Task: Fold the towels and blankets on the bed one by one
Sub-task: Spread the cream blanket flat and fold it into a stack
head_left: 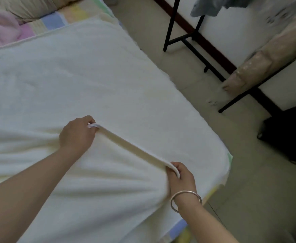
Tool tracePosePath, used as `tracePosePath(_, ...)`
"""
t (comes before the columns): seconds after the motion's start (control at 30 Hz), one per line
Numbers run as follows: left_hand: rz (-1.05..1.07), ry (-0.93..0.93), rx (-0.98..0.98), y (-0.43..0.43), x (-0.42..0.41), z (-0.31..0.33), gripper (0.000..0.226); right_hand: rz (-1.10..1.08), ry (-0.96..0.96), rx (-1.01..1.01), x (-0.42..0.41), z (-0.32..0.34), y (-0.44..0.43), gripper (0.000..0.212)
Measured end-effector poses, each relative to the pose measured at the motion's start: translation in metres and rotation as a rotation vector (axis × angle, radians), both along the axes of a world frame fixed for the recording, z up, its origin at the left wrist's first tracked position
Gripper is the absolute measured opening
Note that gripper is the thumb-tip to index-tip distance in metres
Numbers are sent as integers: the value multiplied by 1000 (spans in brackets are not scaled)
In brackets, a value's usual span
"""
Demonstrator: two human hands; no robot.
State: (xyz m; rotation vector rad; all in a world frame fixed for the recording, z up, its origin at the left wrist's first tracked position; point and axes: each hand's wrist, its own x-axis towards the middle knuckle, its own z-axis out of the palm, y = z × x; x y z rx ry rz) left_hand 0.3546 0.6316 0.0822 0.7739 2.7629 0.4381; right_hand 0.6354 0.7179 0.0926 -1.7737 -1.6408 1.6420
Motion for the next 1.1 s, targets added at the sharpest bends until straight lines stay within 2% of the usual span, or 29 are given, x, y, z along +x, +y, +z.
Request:
tracePosePath(0.1,11,0,33,42,31,0,13,-80,57,-52,30,-8,8,23)
tracePosePath(0.23,-61,-37,161,121,72,1,13,-239,99,31,76,-16,53,25)
tracePosePath(0.37,-190,50,223,203,110,-2,19,-187,57,60,120,-28,115,19)
tracePosePath(0.47,-318,156,155,248,134,-9,21,-89,-56,55,146,-51,140,20)
tracePosePath(0.53,-386,223,67,264,144,-15,20,-73,-91,43,155,-62,147,22)
tracePosePath(0.63,-443,311,-10,268,142,-22,19,-147,-30,-14,159,-68,155,23)
tracePosePath(0.8,-474,346,-7,275,130,-22,19,-207,22,-110,152,-70,169,25)
tracePosePath(1.0,-487,374,17,300,144,-17,22,-191,-24,-79,149,-70,173,30)
tracePosePath(1.1,-452,346,-3,310,142,-21,24,-229,16,-139,144,-70,180,29)
